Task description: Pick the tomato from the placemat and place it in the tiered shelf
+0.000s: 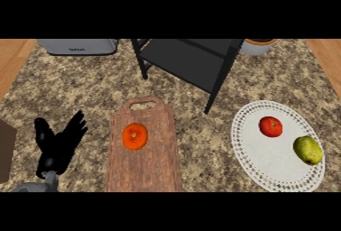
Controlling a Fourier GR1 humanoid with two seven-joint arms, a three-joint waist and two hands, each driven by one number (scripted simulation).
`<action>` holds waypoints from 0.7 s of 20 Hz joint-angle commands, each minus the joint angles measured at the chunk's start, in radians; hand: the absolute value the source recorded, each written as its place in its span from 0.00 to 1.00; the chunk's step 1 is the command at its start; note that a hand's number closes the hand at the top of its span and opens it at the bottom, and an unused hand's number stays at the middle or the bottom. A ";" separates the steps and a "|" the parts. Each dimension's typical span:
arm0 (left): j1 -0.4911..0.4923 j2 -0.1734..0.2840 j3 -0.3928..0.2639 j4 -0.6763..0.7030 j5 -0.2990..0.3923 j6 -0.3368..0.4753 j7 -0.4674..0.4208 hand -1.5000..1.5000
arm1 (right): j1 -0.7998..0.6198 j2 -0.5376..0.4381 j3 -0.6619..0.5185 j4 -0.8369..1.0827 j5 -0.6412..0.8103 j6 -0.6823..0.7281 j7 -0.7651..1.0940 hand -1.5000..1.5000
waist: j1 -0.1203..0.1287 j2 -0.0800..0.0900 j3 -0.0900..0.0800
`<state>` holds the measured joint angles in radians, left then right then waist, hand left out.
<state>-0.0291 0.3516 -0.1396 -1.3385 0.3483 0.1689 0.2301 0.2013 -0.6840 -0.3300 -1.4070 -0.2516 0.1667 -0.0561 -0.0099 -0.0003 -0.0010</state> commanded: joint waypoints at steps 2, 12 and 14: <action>-0.025 0.006 -0.009 -0.042 -0.027 0.012 0.056 0.50 | -0.021 -0.058 0.056 -0.187 0.020 0.004 0.265 0.00 | 0.007 -0.002 0.000; 0.034 0.025 0.045 -0.008 -0.009 -0.075 -0.002 0.50 | -0.298 -0.028 0.239 -0.238 0.250 -0.196 0.765 0.00 | 0.028 0.001 0.000; 0.007 -0.036 0.014 -0.033 -0.037 -0.027 0.021 0.50 | -0.349 -0.008 0.280 -0.218 0.303 -0.195 0.821 0.00 | 0.021 0.001 0.001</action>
<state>-0.0506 0.3350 -0.1205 -1.3456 0.3229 0.1440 0.2570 -0.0718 -0.7023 -0.1049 -1.6318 -0.0319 -0.0046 0.6386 0.0120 0.0012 -0.0012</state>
